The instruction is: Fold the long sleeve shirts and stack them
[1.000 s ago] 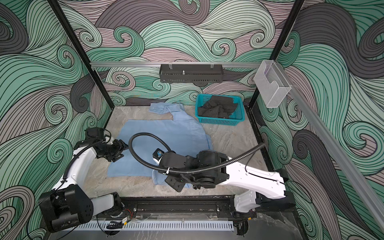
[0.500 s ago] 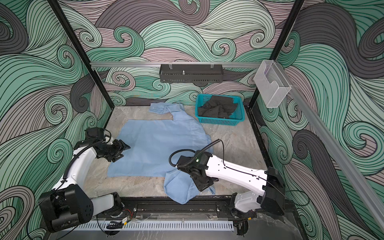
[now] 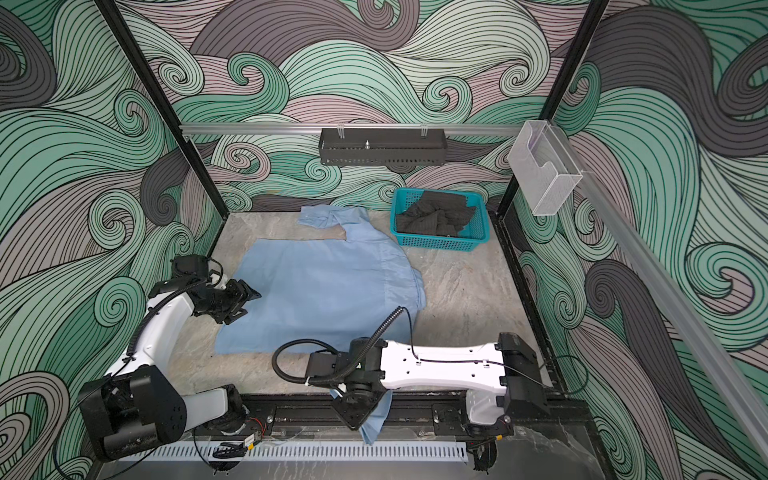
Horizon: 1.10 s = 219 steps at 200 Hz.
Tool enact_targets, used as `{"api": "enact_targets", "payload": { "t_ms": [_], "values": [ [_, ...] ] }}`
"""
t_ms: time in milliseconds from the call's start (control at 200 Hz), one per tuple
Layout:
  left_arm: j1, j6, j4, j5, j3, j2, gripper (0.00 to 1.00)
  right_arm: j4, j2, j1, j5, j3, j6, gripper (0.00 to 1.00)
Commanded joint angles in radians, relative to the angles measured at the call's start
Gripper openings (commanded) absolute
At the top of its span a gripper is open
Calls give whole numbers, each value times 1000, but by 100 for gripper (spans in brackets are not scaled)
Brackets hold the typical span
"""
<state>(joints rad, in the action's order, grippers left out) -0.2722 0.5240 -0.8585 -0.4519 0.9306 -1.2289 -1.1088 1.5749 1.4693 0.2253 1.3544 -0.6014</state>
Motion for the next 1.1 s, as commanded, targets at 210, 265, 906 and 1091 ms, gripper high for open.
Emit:
{"api": "enact_targets", "payload": {
  "t_ms": [210, 265, 906, 1091],
  "values": [
    [4, -27, -27, 22, 16, 3, 66, 164, 39, -35, -227, 62, -19, 85],
    [4, -28, -21, 24, 10, -2, 66, 171, -39, -91, -272, 15, -51, 87],
    [19, 27, 112, 48, -67, -254, 63, 372, -44, -776, -235, -430, -294, 80],
    [20, 27, 106, 72, -64, -282, 63, 581, -28, -825, -83, -548, -298, 65]
  ]
}}
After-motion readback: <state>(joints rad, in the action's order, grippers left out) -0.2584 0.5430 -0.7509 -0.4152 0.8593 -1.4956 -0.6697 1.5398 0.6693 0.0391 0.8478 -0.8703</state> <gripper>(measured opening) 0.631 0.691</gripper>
